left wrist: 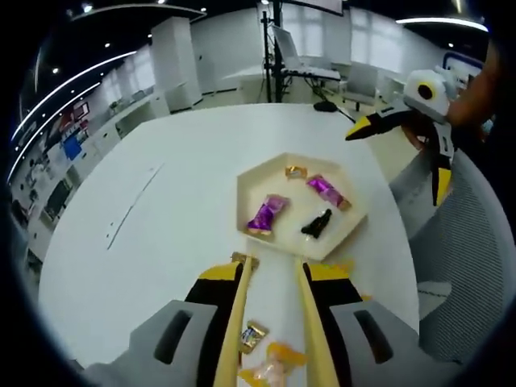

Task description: Place the target food into the container with the food tongs after gripping and lifting it, then release it inside without dropping or visibly crushing the food.

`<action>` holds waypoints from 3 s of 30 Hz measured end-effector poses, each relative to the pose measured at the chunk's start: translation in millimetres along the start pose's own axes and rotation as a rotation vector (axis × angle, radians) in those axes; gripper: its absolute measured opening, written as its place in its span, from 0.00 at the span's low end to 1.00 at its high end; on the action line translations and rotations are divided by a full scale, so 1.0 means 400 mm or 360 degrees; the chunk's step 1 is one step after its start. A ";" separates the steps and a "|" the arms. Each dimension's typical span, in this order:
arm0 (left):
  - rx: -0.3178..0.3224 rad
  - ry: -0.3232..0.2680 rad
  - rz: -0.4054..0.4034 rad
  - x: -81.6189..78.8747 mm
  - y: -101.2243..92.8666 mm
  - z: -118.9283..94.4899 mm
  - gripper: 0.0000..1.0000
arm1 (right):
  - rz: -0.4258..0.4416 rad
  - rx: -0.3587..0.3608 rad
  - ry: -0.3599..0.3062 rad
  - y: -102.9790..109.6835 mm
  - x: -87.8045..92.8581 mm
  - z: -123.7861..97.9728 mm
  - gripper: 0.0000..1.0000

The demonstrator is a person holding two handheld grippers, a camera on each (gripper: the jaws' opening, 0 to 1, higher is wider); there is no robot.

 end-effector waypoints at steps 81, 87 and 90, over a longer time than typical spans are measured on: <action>-0.0158 0.0341 -0.0236 0.227 0.052 0.032 0.16 | 0.0000 -0.0007 0.0042 0.000 0.009 0.004 0.96; -0.0157 0.0306 -0.0228 0.204 0.050 0.025 0.16 | -0.0002 -0.0014 0.0048 0.002 0.010 0.005 0.95; -0.0154 0.0291 -0.0219 0.193 0.053 0.021 0.16 | -0.0008 -0.0017 0.0050 0.003 0.009 0.006 0.95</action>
Point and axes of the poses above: the point that each gripper's makers call its tool centre point, and the gripper's own axes: z roughly forward along the fingers, y roughly to its left, x roughly out of its underside, the point moved 5 cm from there along -z, roughly backward along the fingers, and after that the axes turned 8 degrees about -x, right-handed, at the moved point
